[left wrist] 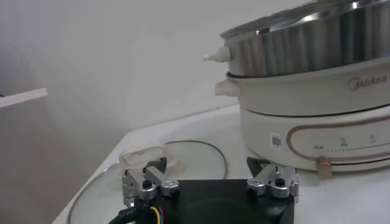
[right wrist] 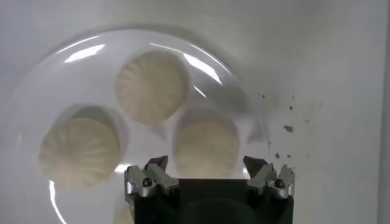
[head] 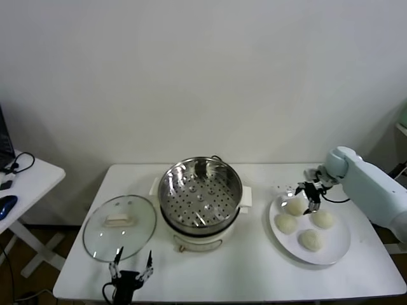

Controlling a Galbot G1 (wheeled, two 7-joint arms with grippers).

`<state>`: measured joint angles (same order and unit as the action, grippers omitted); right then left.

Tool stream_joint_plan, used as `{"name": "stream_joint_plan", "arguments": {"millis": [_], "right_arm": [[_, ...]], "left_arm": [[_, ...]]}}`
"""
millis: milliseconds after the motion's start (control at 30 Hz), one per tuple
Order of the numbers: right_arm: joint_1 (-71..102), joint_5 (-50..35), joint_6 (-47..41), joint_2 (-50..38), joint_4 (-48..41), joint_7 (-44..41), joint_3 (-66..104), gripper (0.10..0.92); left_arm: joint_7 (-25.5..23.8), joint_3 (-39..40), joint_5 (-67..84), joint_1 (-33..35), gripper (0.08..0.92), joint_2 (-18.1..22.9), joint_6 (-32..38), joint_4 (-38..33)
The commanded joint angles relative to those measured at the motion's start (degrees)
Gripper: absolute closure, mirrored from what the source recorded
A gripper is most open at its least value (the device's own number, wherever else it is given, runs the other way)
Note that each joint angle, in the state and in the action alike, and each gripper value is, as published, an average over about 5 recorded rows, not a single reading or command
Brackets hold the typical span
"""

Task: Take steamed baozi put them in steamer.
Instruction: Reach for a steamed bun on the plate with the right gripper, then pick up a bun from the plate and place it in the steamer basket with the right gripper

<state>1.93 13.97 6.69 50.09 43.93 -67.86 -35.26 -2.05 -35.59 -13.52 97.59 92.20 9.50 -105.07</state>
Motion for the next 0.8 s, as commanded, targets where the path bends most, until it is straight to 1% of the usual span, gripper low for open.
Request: {"name": "stream_joint_plan", "arguments": {"millis": [33, 267, 400, 533, 633, 733, 800], "right_arm": [[0.78, 2.09, 0.42, 1.52, -1.59, 0.95, 1.53, 0.230], [1.14, 1.97, -0.29, 1.18, -0.77, 0.16, 1.30, 0.364], [0.96, 1.58, -0.50, 0.82, -0.27, -0.07, 1.17, 0.414], [0.34, 1.02, -0.47, 0.42, 0.96, 0.24, 0.69, 0.430], [-2.58, -0.78, -0.26, -1.00, 3.63, 0.27, -2.82, 0.435], [-9.51, -5.45, 0.18, -3.77, 7.90, 0.06, -11.22, 0.439], [-16.57, -10.20, 0.64, -5.62, 11.25, -0.11, -18.40, 0.440]], "left_arm": [[0.04, -0.01, -0.15, 0.04, 0.177, 0.35, 0.03, -0.05], [0.03, 0.04, -0.32, 0.09, 0.177, 0.31, 0.04, -0.17], [0.06, 0.08, -0.55, 0.05, 0.177, 0.35, 0.06, -0.07], [0.12, 0.26, -0.82, 0.00, 0.177, 0.45, 0.04, 0.11], [0.15, 0.24, -0.95, 0.13, 0.177, 0.38, 0.05, 0.09], [0.19, 0.10, -0.98, 0.36, 0.177, 0.19, 0.10, 0.01], [0.22, 0.01, -0.97, 0.45, 0.177, 0.10, 0.16, -0.05]]}}
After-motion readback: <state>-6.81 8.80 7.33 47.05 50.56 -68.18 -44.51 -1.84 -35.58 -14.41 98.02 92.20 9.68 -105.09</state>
